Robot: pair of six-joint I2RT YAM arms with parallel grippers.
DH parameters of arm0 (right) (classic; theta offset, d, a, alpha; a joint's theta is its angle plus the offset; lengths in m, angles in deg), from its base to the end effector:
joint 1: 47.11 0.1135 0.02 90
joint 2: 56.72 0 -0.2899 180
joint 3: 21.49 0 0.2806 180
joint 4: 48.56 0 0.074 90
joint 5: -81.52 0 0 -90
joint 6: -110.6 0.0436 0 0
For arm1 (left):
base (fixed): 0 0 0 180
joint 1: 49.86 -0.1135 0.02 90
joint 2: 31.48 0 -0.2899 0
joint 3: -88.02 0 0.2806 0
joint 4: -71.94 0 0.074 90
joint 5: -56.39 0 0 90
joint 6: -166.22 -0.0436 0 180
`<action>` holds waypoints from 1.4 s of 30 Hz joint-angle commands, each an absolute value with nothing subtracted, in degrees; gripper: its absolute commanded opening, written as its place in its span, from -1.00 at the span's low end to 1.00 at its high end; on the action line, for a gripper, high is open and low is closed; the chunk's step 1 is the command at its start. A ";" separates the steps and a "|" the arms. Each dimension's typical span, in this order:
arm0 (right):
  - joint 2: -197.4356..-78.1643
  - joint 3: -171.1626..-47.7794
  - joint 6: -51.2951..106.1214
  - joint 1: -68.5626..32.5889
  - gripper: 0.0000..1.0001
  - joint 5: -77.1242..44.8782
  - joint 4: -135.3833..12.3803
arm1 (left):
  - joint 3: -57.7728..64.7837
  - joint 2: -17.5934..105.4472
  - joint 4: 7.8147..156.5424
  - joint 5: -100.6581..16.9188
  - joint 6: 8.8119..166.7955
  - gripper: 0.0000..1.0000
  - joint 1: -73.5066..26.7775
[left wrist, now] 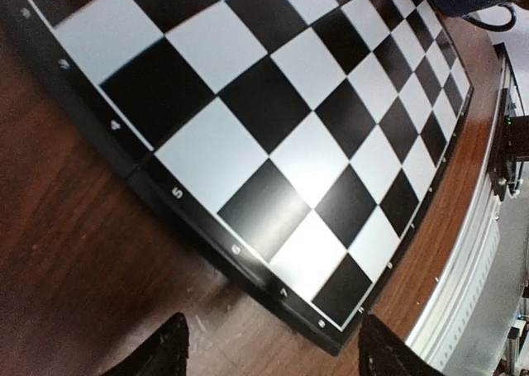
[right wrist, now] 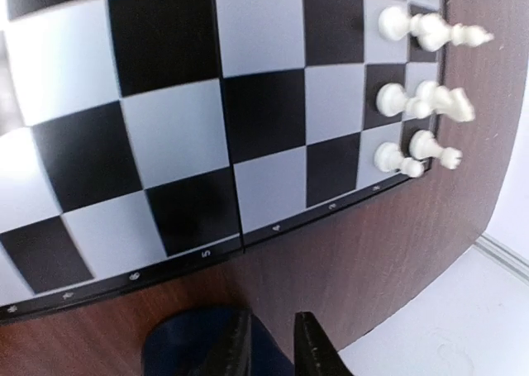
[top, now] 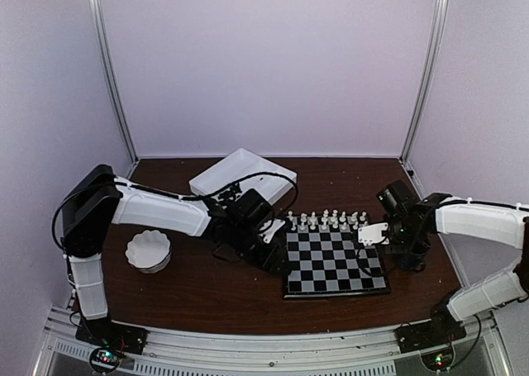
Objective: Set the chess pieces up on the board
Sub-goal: Adjust the chessboard at the center of the board, then move the storage box to the center of the board.
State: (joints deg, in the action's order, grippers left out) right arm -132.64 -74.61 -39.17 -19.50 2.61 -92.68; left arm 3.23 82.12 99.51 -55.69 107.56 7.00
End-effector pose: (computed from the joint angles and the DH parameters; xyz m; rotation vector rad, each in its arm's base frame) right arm 0.2289 0.1103 0.1785 -1.8793 2.0470 -0.4163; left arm 0.2297 -0.3818 0.1487 0.7840 2.7102 -0.9867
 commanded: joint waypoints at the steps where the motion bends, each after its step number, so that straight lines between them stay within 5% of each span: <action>1: -123.60 -78.73 -34.46 -16.55 -0.45 -8.24 -107.07 | 1.40 72.98 107.05 -48.43 102.55 0.41 3.89; 6: -120.38 -76.53 -29.76 -6.15 0.05 -8.31 -108.10 | -9.61 74.60 118.80 -36.26 97.01 0.39 -1.78; 9: -122.29 -75.98 -26.81 -0.92 0.12 -8.32 -107.47 | -19.69 79.78 125.62 -29.99 95.61 0.39 -4.65; 18: -128.91 -75.64 -20.73 8.68 0.14 -8.32 -103.33 | -32.66 90.74 128.66 -24.49 92.56 0.20 -15.48; 30: -131.08 -75.23 -19.07 9.22 0.09 -7.20 -101.44 | -49.50 106.66 133.38 -30.26 89.64 -0.16 -21.54; 42: -131.60 -74.88 -18.38 9.23 0.05 -6.17 -101.28 | -51.65 110.72 134.14 -28.42 88.58 -0.49 -22.35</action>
State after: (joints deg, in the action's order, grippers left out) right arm -131.74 -75.49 -19.43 8.89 -7.20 -102.05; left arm -49.71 110.06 133.76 -28.48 89.55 -21.81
